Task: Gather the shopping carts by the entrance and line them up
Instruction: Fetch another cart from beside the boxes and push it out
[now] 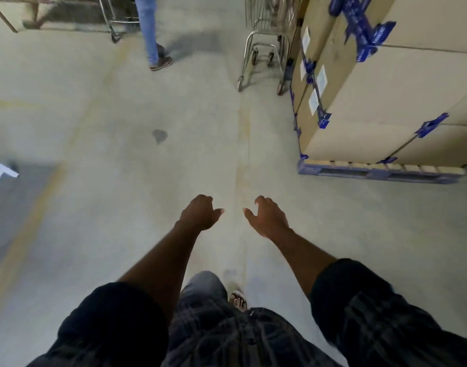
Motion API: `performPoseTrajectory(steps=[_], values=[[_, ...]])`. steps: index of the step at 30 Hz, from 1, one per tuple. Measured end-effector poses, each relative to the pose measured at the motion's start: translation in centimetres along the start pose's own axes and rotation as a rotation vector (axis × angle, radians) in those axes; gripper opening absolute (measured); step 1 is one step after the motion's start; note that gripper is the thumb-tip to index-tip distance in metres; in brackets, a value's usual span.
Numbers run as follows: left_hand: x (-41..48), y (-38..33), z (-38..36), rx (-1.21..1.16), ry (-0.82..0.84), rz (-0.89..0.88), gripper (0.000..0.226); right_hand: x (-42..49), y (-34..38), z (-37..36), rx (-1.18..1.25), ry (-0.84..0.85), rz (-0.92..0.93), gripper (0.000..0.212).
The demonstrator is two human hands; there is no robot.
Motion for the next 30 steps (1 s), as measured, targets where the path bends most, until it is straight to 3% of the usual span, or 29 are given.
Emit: performPoseTrajectory(steps=[7, 12, 16, 24, 30], values=[[24.0, -1.8, 3.9, 0.014, -0.015, -0.043, 0.061, 24.7, 3.9, 2.0, -0.023, -0.055, 0.051, 0.047], [40.7, -5.3, 9.0, -0.005, 0.038, -0.069, 0.066, 40.9, 6.0, 3.6, -0.037, -0.025, -0.008, 0.047], [52.9, -9.2, 14.5, 0.002, 0.039, -0.09, 0.068, 52.8, 7.5, 7.4, 0.048, -0.1, -0.046, 0.046], [77.0, -17.9, 19.5, 0.051, 0.034, -0.182, 0.065, 76.7, 5.5, 9.3, 0.043, -0.086, -0.085, 0.047], [92.6, -23.9, 23.6, -0.062, 0.044, -0.109, 0.085, 94.4, 4.4, 13.3, 0.009, -0.061, -0.078, 0.048]])
Point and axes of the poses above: each hand's wrist, its own x-axis towards the middle knuckle, its own z-axis out of the back of the hand, y = z × x, the point moved 9 cm from there along x, towards the middle knuckle, and after that the axes turned 10 degrees about -y, right-handed, at the moved point
